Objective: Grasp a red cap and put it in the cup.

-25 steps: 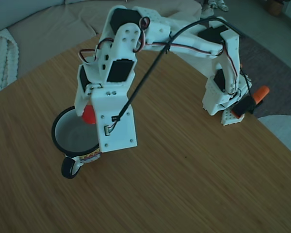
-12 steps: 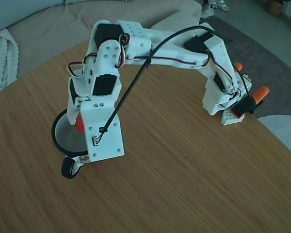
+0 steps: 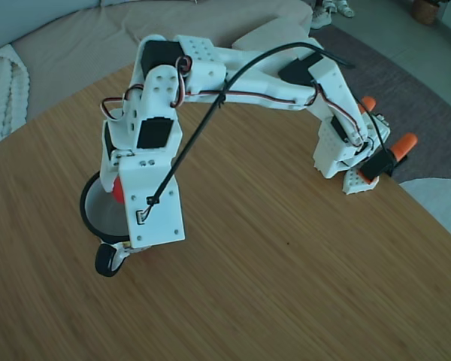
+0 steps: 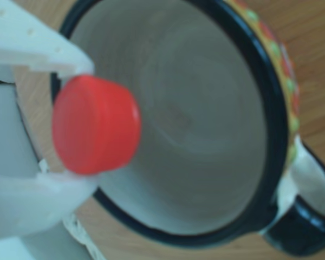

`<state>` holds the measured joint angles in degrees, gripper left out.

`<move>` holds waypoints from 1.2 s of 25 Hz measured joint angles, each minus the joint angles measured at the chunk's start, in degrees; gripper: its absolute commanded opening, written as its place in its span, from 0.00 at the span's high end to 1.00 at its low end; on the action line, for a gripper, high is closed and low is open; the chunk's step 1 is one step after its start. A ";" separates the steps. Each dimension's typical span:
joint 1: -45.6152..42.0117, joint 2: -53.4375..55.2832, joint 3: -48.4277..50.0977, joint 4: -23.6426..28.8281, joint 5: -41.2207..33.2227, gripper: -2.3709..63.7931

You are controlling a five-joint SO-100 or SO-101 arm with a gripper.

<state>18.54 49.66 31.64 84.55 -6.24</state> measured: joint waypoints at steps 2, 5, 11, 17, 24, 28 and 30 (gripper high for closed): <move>-0.18 -0.18 0.00 0.00 0.00 0.90; -0.26 -0.18 0.00 0.00 0.00 0.65; -0.35 -0.18 0.00 0.00 0.00 0.31; -0.35 -0.18 0.00 0.00 0.00 0.27; -0.35 -0.18 0.00 0.00 0.00 0.27; -0.88 -0.18 -1.67 2.46 0.00 0.26; -1.23 0.53 -2.55 4.22 0.00 0.26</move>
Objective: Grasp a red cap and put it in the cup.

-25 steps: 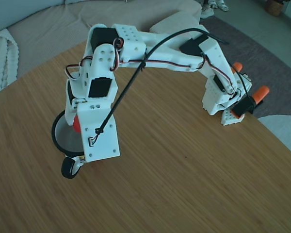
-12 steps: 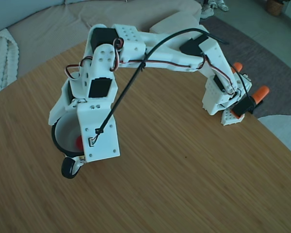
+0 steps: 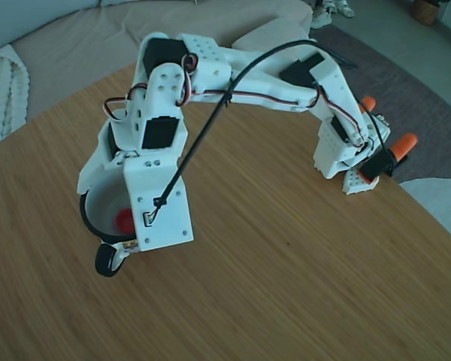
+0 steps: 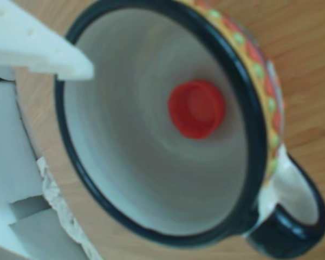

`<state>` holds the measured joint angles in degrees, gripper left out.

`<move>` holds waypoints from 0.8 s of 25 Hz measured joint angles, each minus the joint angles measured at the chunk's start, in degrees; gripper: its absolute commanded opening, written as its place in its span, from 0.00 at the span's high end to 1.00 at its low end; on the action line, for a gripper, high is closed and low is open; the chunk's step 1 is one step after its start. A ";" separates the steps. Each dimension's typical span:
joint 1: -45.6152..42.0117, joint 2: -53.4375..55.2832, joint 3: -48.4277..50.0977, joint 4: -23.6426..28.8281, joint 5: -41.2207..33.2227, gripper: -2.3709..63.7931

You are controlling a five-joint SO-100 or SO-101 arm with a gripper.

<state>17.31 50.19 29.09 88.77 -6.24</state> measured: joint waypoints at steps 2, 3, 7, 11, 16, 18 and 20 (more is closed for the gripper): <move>-0.26 1.76 0.00 0.97 0.00 0.26; -0.26 2.72 0.00 1.14 0.00 0.26; -1.41 9.14 0.00 2.11 0.00 0.26; -3.08 16.00 2.55 2.46 0.00 0.26; -5.10 23.73 11.51 2.46 0.00 0.26; -6.86 27.42 15.91 2.46 0.00 0.26; -8.00 30.94 20.13 2.46 -0.09 0.26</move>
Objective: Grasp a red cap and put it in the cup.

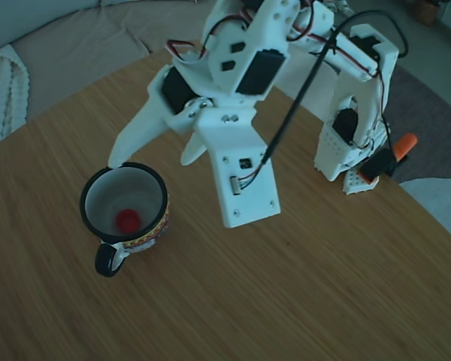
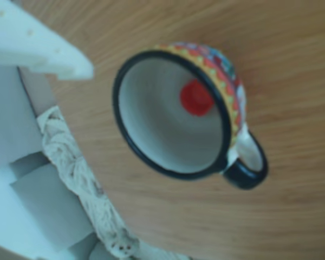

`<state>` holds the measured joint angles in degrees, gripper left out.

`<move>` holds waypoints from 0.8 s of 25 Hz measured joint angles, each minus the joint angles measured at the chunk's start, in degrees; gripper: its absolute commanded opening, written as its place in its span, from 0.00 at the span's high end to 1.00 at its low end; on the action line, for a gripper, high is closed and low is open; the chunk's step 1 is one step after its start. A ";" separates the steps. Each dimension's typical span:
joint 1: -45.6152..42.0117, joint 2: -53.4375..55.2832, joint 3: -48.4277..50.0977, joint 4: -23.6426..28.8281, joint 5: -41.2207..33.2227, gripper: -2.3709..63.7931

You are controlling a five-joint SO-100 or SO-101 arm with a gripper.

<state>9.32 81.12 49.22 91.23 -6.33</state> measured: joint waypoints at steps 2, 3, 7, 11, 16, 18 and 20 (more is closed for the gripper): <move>-1.23 3.96 5.01 0.00 -0.09 0.26; -2.02 5.71 7.47 0.00 -0.18 0.26; -3.43 11.95 17.58 0.00 0.09 0.27; -4.22 16.52 26.98 -2.02 0.09 0.27; -3.78 24.79 40.96 -9.23 -0.09 0.34; -4.48 28.30 46.41 -12.30 -0.09 0.48; -4.83 31.64 51.33 -15.64 -0.09 0.62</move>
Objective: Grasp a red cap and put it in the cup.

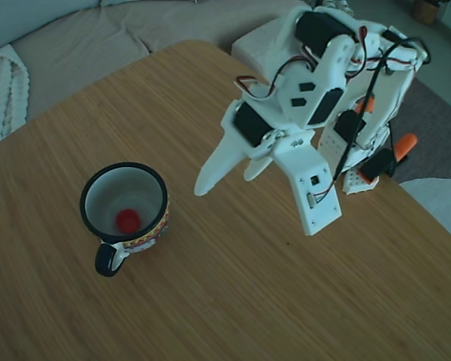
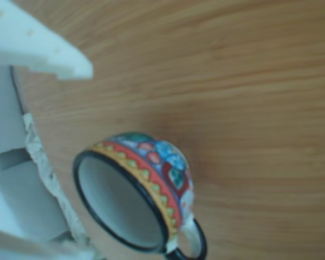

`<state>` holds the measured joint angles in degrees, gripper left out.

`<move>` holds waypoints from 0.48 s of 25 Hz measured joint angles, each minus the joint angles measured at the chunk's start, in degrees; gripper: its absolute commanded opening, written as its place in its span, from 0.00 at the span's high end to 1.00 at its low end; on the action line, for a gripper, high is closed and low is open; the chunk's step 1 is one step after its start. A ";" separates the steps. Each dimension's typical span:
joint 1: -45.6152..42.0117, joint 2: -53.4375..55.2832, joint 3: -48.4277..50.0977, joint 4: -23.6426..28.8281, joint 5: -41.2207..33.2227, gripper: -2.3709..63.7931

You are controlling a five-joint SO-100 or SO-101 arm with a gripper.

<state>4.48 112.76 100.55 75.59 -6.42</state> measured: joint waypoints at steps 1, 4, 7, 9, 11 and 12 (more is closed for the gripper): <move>0.09 1.58 2.20 -1.67 0.00 0.69; 0.44 5.71 8.44 -5.89 0.00 0.89; 0.35 9.49 14.68 -10.20 0.00 0.95; 0.35 11.87 18.46 -11.87 0.00 0.95; 0.35 14.15 21.80 -12.22 0.00 0.95; 0.35 15.29 23.29 -12.22 0.00 0.95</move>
<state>4.83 128.06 123.84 63.37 -6.42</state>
